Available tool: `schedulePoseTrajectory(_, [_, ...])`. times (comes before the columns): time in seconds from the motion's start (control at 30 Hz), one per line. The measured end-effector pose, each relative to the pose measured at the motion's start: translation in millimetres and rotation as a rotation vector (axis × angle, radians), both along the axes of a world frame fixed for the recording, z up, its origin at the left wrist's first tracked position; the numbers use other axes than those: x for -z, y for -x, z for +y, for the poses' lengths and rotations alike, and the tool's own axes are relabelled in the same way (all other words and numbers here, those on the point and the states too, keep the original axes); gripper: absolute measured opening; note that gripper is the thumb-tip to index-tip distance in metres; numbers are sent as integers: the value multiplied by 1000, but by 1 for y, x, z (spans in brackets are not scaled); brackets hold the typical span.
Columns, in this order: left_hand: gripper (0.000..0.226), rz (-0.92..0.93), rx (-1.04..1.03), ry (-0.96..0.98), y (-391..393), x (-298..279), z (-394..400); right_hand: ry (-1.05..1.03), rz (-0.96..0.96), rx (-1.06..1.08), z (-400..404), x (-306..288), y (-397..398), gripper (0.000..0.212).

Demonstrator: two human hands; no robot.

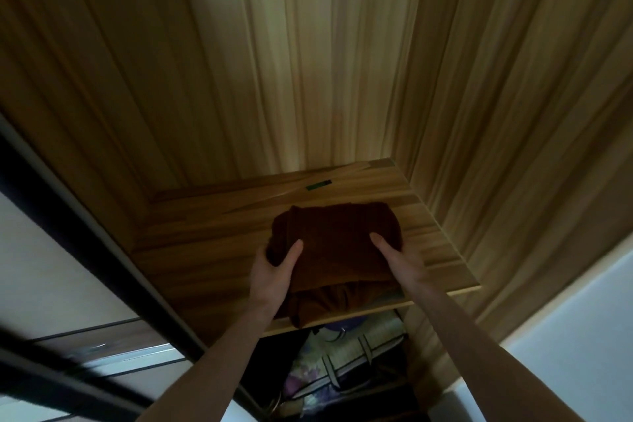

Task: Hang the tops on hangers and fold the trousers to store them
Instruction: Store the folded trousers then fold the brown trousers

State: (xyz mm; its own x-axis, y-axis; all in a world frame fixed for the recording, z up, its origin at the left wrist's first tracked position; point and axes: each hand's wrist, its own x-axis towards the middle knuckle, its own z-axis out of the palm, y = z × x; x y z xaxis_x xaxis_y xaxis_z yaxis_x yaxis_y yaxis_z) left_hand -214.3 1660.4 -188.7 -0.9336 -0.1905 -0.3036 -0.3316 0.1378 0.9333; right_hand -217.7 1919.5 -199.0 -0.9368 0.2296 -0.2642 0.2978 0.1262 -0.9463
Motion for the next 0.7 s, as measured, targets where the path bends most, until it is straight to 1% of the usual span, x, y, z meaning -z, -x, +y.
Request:
schedulePoseTrajectory(0.03, [101, 35, -3, 106, 1, -1, -1, -105, 32, -2, 0, -3, -1, 77])
schedulePoseTrajectory(0.1, [86, 210, -27, 427, 1, -3, 1, -438, 170, 52, -2, -10, -4, 79])
schedulePoseTrajectory(0.13, [76, 341, -28, 569, 0, -6, 6, -605, 293, 83, -5, -13, -5, 74])
schedulePoseTrajectory(0.17, [67, 464, 1, 666, 0, -8, 13, -729, 422, 78, -11, -16, -7, 67])
schedulePoseTrajectory(0.2, [61, 543, 59, 736, 0, -9, 21, -814, 510, 26, -17, -17, -7, 62])
schedulePoseTrajectory(0.23, [61, 579, 127, 796, 0, -9, 28, -882, 552, -54, -22, -16, -6, 60])
schedulePoseTrajectory(0.27, [62, 575, 193, 857, 0, -7, 34, -931, 551, -139, -26, -13, -6, 61])
schedulePoseTrajectory(0.33, [67, 526, 287, 968, 1, 0, 37, -956, 491, -237, -27, 0, -6, 65])
schedulePoseTrajectory(0.47, [71, 520, 355, 1083, 0, 22, 30, -949, 468, -212, -26, 27, -11, 65])
schedulePoseTrajectory(0.57, [73, 501, 343, 1088, 2, 30, 33, -966, 445, -212, -27, 34, -7, 66])
schedulePoseTrajectory(0.7, [70, 481, 370, 1069, 8, 29, 30, -961, 408, -258, -24, 29, -4, 67])
